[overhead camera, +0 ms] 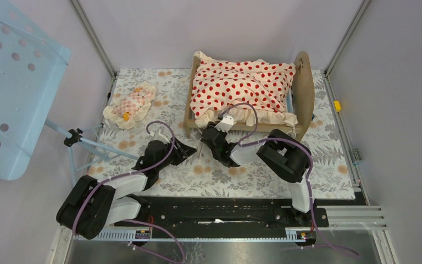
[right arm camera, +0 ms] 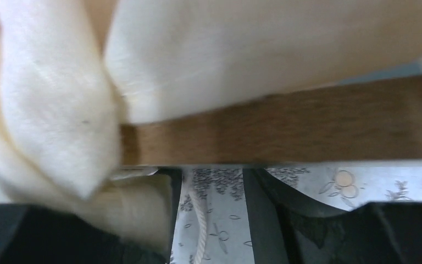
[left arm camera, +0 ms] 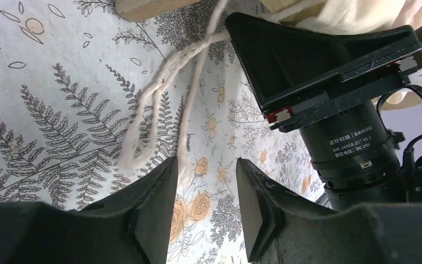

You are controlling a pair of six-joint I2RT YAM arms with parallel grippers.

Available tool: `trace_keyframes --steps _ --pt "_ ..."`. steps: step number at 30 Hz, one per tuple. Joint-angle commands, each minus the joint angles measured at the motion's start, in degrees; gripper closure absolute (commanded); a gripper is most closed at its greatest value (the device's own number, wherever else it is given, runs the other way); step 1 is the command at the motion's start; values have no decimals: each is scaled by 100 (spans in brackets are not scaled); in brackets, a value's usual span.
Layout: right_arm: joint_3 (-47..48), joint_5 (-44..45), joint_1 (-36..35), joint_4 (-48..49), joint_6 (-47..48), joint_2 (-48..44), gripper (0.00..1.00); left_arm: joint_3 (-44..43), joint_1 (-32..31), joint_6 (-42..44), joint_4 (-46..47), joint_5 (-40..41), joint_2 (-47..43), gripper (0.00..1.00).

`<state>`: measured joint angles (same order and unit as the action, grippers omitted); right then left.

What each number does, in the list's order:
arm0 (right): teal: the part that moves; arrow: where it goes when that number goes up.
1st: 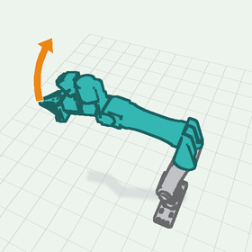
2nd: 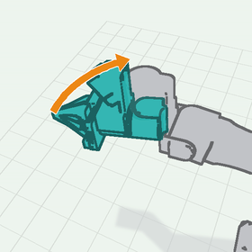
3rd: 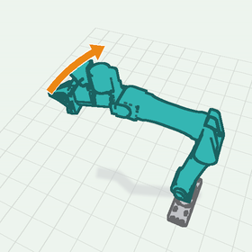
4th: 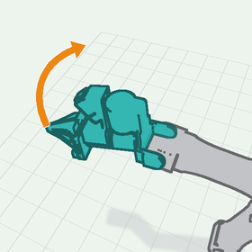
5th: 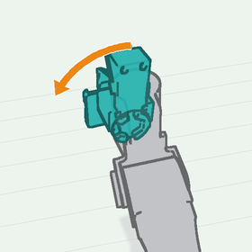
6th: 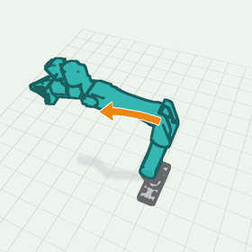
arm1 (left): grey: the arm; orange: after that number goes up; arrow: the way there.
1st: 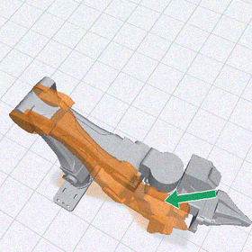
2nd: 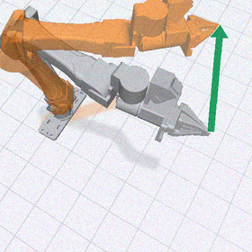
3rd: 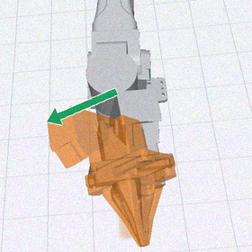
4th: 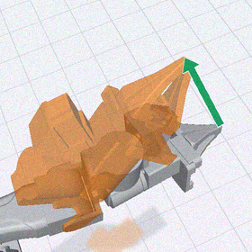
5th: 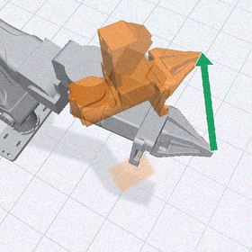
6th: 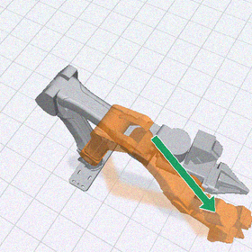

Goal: Set up the pet bed
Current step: Tie the ropes to the bed frame.

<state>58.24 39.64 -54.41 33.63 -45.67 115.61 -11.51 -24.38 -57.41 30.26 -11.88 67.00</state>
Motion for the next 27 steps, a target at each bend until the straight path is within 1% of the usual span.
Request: trace_keyframes --steps 1,4,6,9,13,16,19,22,27 --pt "-78 715 76 -330 -172 -315 48 78 -32 30 599 56 228 55" --pt "-192 608 62 -208 -18 -421 48 79 -39 36 679 -11 288 55" --pt "-340 380 62 147 190 -492 46 70 -52 68 723 -65 262 55" --pt "-599 -173 57 723 419 -611 45 6 -115 192 714 -126 148 55" --pt "-871 -826 53 1149 485 -861 39 -50 -184 310 679 -135 33 55" --pt "-1065 -1053 62 1238 489 -1089 38 -79 -238 352 669 -141 76 55" --pt "-1220 -1198 56 1084 500 -1297 38 -18 -313 328 801 -135 176 56" --pt "-1523 -1226 54 1015 485 -1563 39 12 -392 293 1022 -142 331 58" --pt "-1967 -1372 54 926 584 -1978 43 -95 -511 335 1244 -190 630 64"
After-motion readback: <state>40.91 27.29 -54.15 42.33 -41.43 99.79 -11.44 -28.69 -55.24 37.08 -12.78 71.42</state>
